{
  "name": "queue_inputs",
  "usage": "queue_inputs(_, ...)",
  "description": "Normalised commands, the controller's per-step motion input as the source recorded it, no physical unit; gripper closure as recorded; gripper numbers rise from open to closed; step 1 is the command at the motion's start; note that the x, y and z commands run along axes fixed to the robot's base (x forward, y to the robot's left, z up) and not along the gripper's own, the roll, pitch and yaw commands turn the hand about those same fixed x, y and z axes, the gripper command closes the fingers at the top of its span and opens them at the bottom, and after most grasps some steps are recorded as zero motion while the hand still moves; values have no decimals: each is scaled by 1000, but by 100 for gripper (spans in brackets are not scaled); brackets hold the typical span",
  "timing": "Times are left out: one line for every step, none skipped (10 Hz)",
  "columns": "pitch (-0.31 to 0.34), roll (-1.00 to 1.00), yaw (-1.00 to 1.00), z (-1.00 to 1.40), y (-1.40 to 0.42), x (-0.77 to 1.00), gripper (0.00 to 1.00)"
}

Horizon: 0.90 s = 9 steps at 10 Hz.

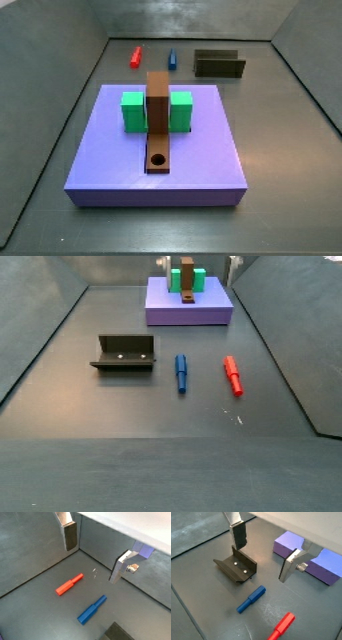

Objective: Pick up the blue object. Move up. Place the blue object on the fixture. Regrasp the blue object. Move to above the board. Insert the blue object.
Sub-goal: Pick up the blue object.

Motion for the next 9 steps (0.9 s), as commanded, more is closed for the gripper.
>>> queue_inputs(0, 0, 37, -560, -140, 303, 0)
queue_inputs(0, 47, 69, -571, -414, 314, 0)
queue_inputs(43, 53, 20, -691, -523, 540, 0)
queue_inputs(90, -6, 0, -911, -340, 826, 0)
queue_inputs(0, -31, 0, -1000, -117, 543, 0)
queue_inputs(-63, -69, 0, -994, 0, 209, 0)
queue_inputs(-73, -107, 23, -897, 0, 66, 0)
queue_inputs(-19, -151, 71, -780, 0, 117, 0)
queue_inputs(0, -173, 103, -706, 0, 191, 0)
